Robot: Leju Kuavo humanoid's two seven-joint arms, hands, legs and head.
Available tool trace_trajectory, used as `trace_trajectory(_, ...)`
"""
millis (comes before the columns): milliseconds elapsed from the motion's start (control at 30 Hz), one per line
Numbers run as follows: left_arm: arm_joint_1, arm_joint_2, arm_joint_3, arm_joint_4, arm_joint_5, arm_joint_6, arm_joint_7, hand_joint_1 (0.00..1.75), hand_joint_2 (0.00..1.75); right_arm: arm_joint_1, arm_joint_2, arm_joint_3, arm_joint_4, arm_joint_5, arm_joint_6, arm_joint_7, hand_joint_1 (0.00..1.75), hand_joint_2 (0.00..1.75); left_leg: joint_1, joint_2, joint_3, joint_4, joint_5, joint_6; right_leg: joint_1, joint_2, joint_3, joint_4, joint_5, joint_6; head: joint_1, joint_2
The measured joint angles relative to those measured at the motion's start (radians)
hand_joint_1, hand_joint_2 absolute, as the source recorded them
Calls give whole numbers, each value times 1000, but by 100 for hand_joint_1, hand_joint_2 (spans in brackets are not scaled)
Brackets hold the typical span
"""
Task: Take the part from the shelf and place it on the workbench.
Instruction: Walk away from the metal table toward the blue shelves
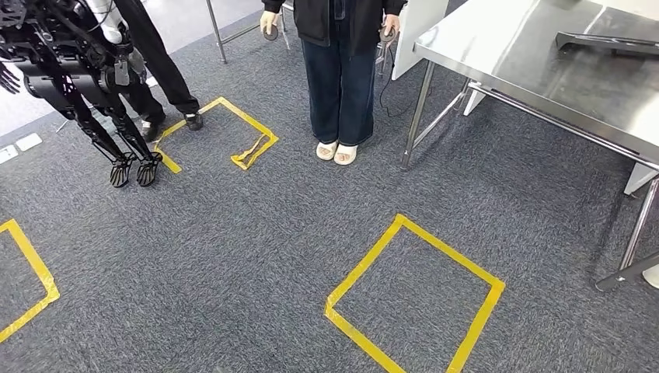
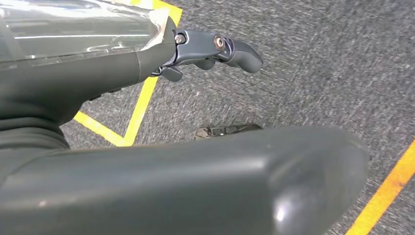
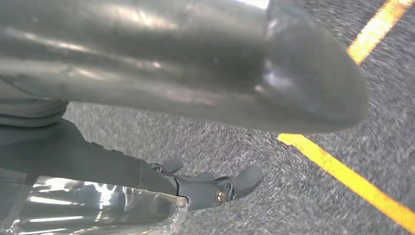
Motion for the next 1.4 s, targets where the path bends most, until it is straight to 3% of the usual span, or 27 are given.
trace_trajectory(33, 1, 0, 0, 0, 0, 1, 0, 0, 0, 0, 0, 2, 0, 2, 2, 3, 0, 0, 2, 0, -3, 0, 2, -5, -1, -11, 1, 0, 3, -8, -1, 0)
trace_trajectory(67, 3, 0, 0, 1, 1, 3, 1, 0, 0, -1, 0, 5, 0, 4, 4, 6, 0, 0, 3, 15, -8, 7, -3, -10, -1, -21, 3, -2, 7, -15, -2, 0)
trace_trajectory(133, 3, 0, 0, 2, 1, 5, 2, 0, 87, -2, -1, 11, 0, 10, 7, 11, 0, 0, 3, 72, -38, 75, -49, -16, -2, -45, 3, -4, 12, -30, -7, 0)
trace_trajectory(200, 2, -1, 0, 2, 1, 7, 4, 0, 175, 3, -3, 14, 0, 15, 8, 17, 0, 0, 3, 110, -96, 205, -118, -21, 5, -74, 1, -4, 11, -39, -11, 0)
trace_trajectory(233, 2, -2, 0, 2, 1, 9, 4, 0, 175, 5, -3, 15, 0, 16, 8, 20, 0, 0, 4, 115, -120, 261, -140, -23, 8, -90, 0, -4, 10, -42, -11, 0)
trace_trajectory(267, 4, -3, 0, 2, 0, 10, 6, 0, 175, 7, -5, 16, 0, 18, 8, 21, 0, 0, 5, 117, -129, 285, -143, -24, 10, -104, 0, -4, 9, -42, -12, 0)
trace_trajectory(300, 5, -3, 0, 3, 0, 11, 7, 0, 175, 7, -6, 17, 0, 19, 8, 22, 0, 0, 6, 120, -119, 274, -130, -24, 11, -117, 0, -4, 9, -43, -12, 0)
trace_trajectory(333, 6, -3, 0, 3, -1, 12, 8, 0, 175, 6, -7, 18, 0, 20, 8, 22, 0, 0, 7, 128, -89, 224, -103, -23, 12, -129, 1, -3, 8, -44, -12, 0)
trace_trajectory(433, 3, -3, 0, 4, -1, 15, 8, 0, 175, 6, -9, 19, 0, 22, 8, 24, 0, 0, 2, 198, 16, 45, -44, -18, 21, -156, 6, -1, 1, -39, -13, 0)
trace_trajectory(467, 2, -3, 0, 4, -1, 15, 8, 0, 175, 6, -10, 19, 0, 23, 8, 24, 0, 0, -1, 215, 28, 22, -44, -18, 24, -159, 6, 0, -1, -37, -13, 0)
trace_trajectory(600, 1, -3, 0, 4, -1, 16, 8, 0, 175, 7, -10, 19, 0, 23, 8, 24, 0, 0, -3, 218, 30, 14, -46, -18, 27, -162, 5, 2, -3, -35, -13, 0)
trace_trajectory(700, 0, -3, 0, 4, -1, 16, 8, 0, 175, 6, -11, 20, 0, 26, 8, 26, 0, 0, -7, 193, 24, 13, -43, -4, 28, -184, 8, -1, -4, -30, -8, 0)
trace_trajectory(767, 2, -3, 0, 6, 0, 16, 8, 0, 175, 10, -16, 23, 0, 31, 8, 29, 0, 0, -5, 140, 18, 8, -34, 17, 22, -130, -53, 133, -65, -26, -4, 0)
trace_trajectory(833, 7, -2, 0, 7, 1, 17, 9, 0, 175, 17, -24, 26, 0, 34, 7, 33, 0, 0, 0, 80, 15, 3, -25, 31, 12, -63, -113, 256, -111, -13, -1, 0)
trace_trajectory(867, 9, -2, 0, 7, 1, 17, 9, 0, 175, 18, -27, 26, 0, 34, 7, 33, 0, 0, 0, 61, 15, 4, -23, 29, 8, -57, -101, 228, -90, -1, -1, 0)
trace_trajectory(933, 10, -2, 0, 7, 1, 17, 9, 0, 175, 17, -29, 26, 0, 35, 7, 34, 0, 0, 1, 34, 15, 8, -22, 21, -3, -22, -39, 87, -32, 19, 0, 0)
trace_trajectory(1000, 10, -1, 0, 7, 1, 17, 9, 0, 175, 17, -29, 26, 0, 35, 8, 34, 0, 0, -1, 13, 10, 10, -20, 8, -7, 3, -9, 15, -6, 17, -1, 0)
trace_trajectory(1067, 13, 0, 0, 8, 1, 17, 8, 0, 175, 16, -29, 27, 0, 35, 8, 34, 0, 0, 1, -4, 5, 6, -14, -4, -3, -10, -5, 10, -2, 3, -2, 0)
trace_trajectory(1100, 15, 0, 0, 9, 1, 17, 8, 0, 175, 16, -29, 27, 0, 34, 7, 34, 0, 0, 3, 3, 2, 8, -14, -9, -3, -20, -3, 8, 1, -4, -3, 0)
trace_trajectory(1167, 18, 0, 0, 10, 2, 17, 8, 0, 175, 15, -31, 27, 0, 34, 7, 34, 0, 0, 2, 54, -22, 57, -47, -16, -4, -41, -2, 5, 6, -19, -8, 0)
trace_trajectory(1233, 16, -1, 0, 10, 2, 17, 7, 0, 175, 18, -32, 27, 0, 35, 7, 34, 0, 0, 2, 105, -77, 178, -114, -20, 1, -67, -3, 5, 5, -30, -13, 0)
trace_trajectory(1300, 16, -1, 0, 10, 2, 17, 6, 0, 175, 20, -33, 27, 0, 35, 7, 34, 0, 0, 3, 115, -126, 284, -152, -23, 7, -97, -4, 5, 4, -37, -13, 0)
trace_trajectory(1333, 18, -1, 0, 10, 2, 17, 5, 0, 175, 20, -33, 27, 0, 35, 7, 34, 0, 0, 3, 117, -127, 290, -146, -22, 8, -111, -4, 5, 3, -38, -14, 0)
trace_trajectory(1400, 20, -1, 0, 10, 3, 17, 4, 0, 175, 19, -33, 27, 0, 35, 7, 34, 0, 0, 2, 135, -73, 194, -92, -17, 10, -135, -2, 5, 1, -40, -14, 0)
